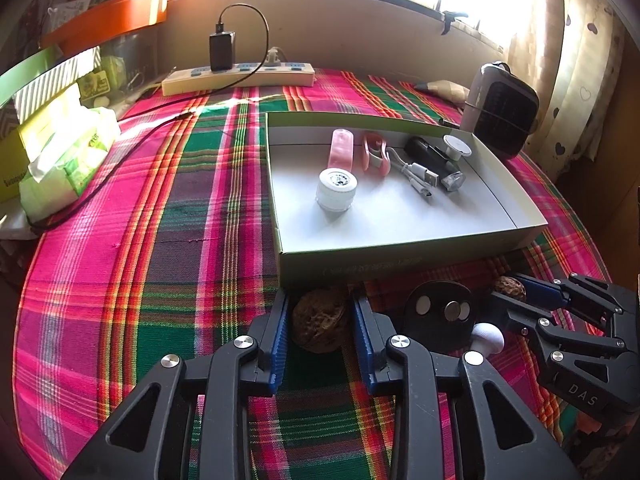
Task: Organize objects
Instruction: 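Move right gripper to the brown walnut while left gripper approaches the black disc, then close right gripper on one walnut while left gripper closes on the other walnut, then lift and carry both walnuts with both grippers over the white box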
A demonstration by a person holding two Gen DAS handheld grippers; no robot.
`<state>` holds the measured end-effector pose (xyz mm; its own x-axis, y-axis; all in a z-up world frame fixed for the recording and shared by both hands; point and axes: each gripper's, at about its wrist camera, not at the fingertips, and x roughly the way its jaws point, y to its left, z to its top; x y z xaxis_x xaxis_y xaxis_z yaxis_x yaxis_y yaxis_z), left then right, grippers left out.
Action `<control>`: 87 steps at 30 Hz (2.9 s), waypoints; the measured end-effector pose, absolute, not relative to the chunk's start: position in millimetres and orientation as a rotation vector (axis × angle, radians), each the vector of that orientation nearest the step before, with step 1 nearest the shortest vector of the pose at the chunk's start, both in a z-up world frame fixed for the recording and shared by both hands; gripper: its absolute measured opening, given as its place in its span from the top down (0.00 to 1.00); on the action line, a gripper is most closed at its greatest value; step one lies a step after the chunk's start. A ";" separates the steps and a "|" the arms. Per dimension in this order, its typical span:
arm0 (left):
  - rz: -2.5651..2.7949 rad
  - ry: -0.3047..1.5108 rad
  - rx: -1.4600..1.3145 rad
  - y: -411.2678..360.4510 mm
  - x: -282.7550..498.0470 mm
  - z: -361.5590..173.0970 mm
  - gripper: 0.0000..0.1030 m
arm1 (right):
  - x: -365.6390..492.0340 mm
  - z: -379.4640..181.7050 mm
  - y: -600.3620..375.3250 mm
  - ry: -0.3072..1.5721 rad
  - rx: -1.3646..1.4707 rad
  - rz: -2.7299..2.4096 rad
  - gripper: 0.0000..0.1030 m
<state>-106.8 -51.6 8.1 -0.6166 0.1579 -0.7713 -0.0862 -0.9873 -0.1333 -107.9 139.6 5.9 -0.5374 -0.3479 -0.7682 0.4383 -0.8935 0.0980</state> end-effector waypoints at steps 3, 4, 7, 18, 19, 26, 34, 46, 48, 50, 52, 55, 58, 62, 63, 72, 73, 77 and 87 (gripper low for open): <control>2.705 -0.126 -1.303 -51.7 -106.8 8.1 0.73 | -107.9 6.0 139.3 0.148 1.173 -2.415 0.70; 2.705 -0.125 -1.303 -51.6 -106.8 8.0 0.73 | -107.9 5.9 139.6 0.146 1.173 -2.414 0.70; 2.704 -0.125 -1.304 -51.6 -106.8 7.9 0.73 | -108.0 5.8 139.4 0.147 1.173 -2.414 0.70; 2.705 -0.114 -1.285 -51.3 -101.4 15.1 0.74 | -106.2 11.2 143.5 0.119 1.157 -2.423 0.70; 2.707 -0.113 -1.278 -51.3 -100.6 17.0 0.73 | -106.0 11.8 143.7 0.117 1.155 -2.423 0.70; 2.718 -0.113 -1.231 -50.5 -96.7 31.4 0.74 | -104.0 20.2 146.8 0.105 1.123 -2.430 0.70; 2.721 -0.103 -1.189 -45.6 -100.8 43.3 0.74 | -106.4 33.0 152.3 0.086 1.080 -2.454 0.70; 2.718 -0.087 -1.173 -39.7 -116.1 48.8 0.74 | -131.5 48.0 166.4 0.075 1.056 -2.528 0.70; 2.720 -0.086 -1.177 -39.6 -120.0 48.2 0.74 | -138.9 49.2 168.3 0.074 1.056 -2.538 0.70; 2.714 -0.101 -1.186 -40.9 -124.3 46.7 0.74 | -147.3 50.0 168.2 0.087 1.058 -2.552 0.70; 2.715 -0.106 -1.194 -41.6 -128.1 45.3 0.74 | -155.1 49.1 168.3 0.099 1.064 -2.565 0.70; 2.713 -0.097 -1.204 -40.8 -133.4 42.4 0.74 | -167.3 46.7 169.2 0.109 1.079 -2.572 0.70; 2.715 -0.092 -1.214 -41.0 -138.3 40.2 0.74 | -178.1 43.2 166.5 0.138 1.090 -2.567 0.70; 2.711 -0.090 -1.229 -40.8 -145.5 36.5 0.74 | -191.0 34.9 162.3 0.188 1.116 -2.563 0.70; 2.712 -0.087 -1.234 -40.8 -147.3 35.3 0.74 | -194.1 33.0 162.1 0.188 1.122 -2.562 0.70; 2.701 -0.077 -1.261 -37.5 -160.6 26.5 0.74 | -212.3 24.2 164.3 0.198 1.148 -2.569 0.70; 2.699 -0.075 -1.263 -36.7 -161.5 25.9 0.74 | -213.7 23.9 164.3 0.205 1.150 -2.573 0.70; 2.697 -0.063 -1.272 -34.2 -164.7 23.3 0.74 | -217.0 22.0 164.6 0.228 1.150 -2.583 0.70; 2.713 -0.015 -1.272 -30.6 -168.4 22.7 0.74 | -219.8 16.1 159.3 0.313 1.142 -2.597 0.70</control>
<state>-168.4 -30.6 22.7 -0.6309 0.1350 -0.7640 -0.1266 -0.9895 -0.0703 -219.8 159.3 16.1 -0.6452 -0.1719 -0.7444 0.3436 -0.9355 -0.0819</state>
